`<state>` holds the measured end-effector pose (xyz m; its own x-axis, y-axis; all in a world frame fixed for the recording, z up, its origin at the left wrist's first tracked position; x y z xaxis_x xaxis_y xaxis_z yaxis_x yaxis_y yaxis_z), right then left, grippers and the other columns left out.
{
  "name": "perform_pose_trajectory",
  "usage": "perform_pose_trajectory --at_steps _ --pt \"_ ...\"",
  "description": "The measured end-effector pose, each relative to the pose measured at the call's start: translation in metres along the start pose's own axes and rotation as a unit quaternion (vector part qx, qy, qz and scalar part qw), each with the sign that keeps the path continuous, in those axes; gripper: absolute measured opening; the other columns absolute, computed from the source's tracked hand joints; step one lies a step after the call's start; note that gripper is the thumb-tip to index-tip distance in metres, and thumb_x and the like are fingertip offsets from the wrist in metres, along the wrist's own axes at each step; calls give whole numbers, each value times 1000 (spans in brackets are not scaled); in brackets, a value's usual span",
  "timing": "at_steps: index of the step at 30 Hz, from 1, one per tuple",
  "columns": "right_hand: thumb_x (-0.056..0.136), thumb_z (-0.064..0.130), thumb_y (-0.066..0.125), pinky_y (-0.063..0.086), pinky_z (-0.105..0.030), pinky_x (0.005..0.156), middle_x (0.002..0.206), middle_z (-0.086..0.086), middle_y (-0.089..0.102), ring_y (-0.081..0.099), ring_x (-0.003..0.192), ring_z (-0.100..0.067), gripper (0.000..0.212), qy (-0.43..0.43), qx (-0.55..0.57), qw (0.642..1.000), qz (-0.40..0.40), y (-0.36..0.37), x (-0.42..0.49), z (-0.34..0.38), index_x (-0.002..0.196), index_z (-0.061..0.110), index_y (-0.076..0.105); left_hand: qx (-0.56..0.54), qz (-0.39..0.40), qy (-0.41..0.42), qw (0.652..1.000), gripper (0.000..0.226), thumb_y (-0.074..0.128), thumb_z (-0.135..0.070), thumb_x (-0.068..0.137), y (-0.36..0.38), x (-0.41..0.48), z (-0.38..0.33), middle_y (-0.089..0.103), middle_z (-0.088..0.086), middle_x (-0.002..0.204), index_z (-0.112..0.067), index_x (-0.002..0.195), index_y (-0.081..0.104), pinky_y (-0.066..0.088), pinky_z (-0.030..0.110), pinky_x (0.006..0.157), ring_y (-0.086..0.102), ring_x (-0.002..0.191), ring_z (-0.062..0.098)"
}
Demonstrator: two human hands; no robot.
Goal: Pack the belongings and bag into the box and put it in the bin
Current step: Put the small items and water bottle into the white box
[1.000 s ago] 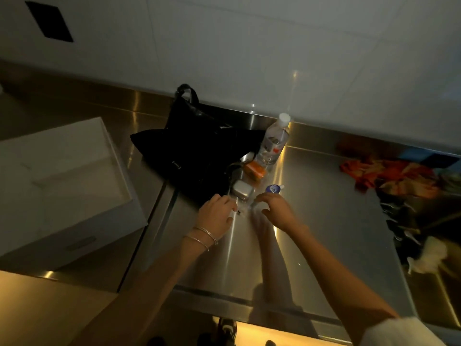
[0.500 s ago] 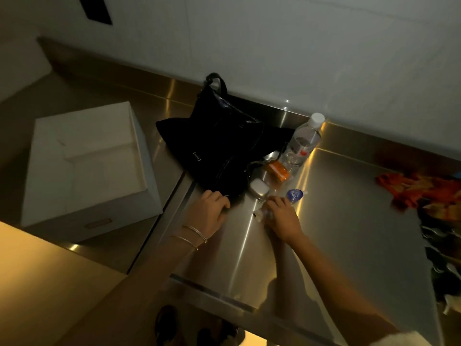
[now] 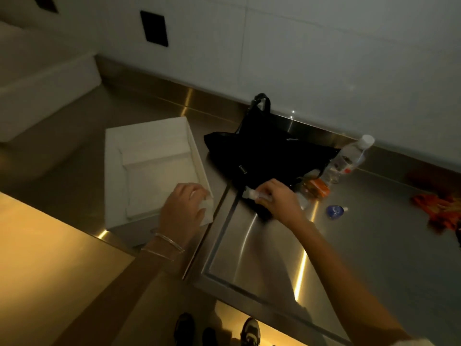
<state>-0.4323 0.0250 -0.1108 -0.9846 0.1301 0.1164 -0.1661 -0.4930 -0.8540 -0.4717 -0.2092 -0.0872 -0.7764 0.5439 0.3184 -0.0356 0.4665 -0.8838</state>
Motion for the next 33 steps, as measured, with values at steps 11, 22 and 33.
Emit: perform_pose_trajectory --at_steps 11,22,33 --pt "77 19 72 50 -38 83 104 -10 64 59 95 -24 30 -105 55 992 44 63 71 144 105 9 65 20 86 -89 992 20 77 -3 67 -23 -39 58 72 10 69 -10 84 70 52 33 54 69 63 29" --pt "80 3 66 49 -39 87 107 -15 64 60 97 -27 23 -128 45 990 38 69 49 145 103 5 65 34 81 -57 995 27 87 -10 54 -30 -60 54 71 3 61 -15 75 71 53 27 48 68 55 18" --pt "86 13 62 42 -27 88 104 -12 67 58 102 -23 13 -261 53 961 67 16 -51 118 96 9 68 123 -31 -58 990 46 93 -19 37 -32 -136 -38 72 7 64 -10 76 71 56 33 48 68 53 23"
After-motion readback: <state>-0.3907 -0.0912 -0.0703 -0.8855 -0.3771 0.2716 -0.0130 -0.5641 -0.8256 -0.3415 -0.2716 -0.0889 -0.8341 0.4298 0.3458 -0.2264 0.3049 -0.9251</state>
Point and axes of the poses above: each hand's wrist, its own x-axis towards the middle knuckle, its own y-axis out of the palm, z = x × y, the point moved 3 cm from there along x, towards the middle knuckle
